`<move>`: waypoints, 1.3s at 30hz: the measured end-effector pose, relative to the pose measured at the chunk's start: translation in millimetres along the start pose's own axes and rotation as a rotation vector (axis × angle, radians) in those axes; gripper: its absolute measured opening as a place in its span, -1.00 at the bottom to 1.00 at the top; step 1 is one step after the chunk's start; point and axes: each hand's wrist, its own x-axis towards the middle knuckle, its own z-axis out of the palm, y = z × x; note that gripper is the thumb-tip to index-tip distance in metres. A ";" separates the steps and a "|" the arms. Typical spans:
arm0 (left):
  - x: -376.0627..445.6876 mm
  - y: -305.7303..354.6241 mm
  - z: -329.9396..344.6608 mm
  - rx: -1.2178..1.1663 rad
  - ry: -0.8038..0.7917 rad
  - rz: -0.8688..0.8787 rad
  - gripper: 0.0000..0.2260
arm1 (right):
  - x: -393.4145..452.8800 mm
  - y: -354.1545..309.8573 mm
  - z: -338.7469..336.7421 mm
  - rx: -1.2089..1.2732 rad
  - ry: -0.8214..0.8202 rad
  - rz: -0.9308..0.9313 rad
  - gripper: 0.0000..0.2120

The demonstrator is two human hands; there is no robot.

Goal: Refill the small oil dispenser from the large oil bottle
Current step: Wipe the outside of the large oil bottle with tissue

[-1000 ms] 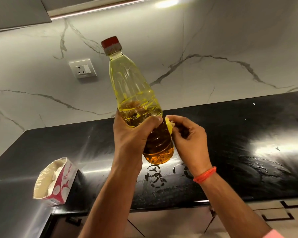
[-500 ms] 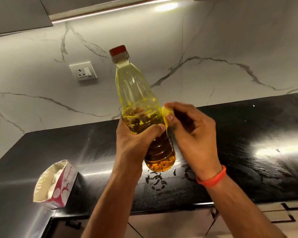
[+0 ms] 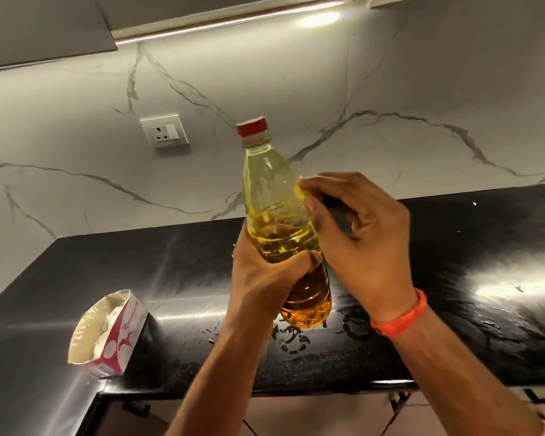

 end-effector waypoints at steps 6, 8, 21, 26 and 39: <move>-3.5 -3.2 3.2 0.004 -0.019 -0.002 -0.41 | -6.7 -4.1 -2.0 -0.166 -0.035 -0.161 -0.87; -4.9 -5.4 6.2 0.032 -0.024 -0.007 -0.40 | 5.4 -5.0 -2.7 -0.256 -0.077 -0.236 -0.86; -8.5 -15.2 12.9 0.178 0.032 0.110 -0.69 | -5.1 -10.8 13.2 -0.343 -0.393 -0.391 -0.73; -6.5 -20.8 9.5 0.107 -0.009 -0.001 -0.45 | 34.2 -0.3 -4.4 -0.516 -0.266 -0.441 -0.80; -4.0 -19.6 9.5 0.057 0.018 -0.045 -0.45 | 28.6 6.7 -7.4 -0.490 -0.199 -0.414 -0.78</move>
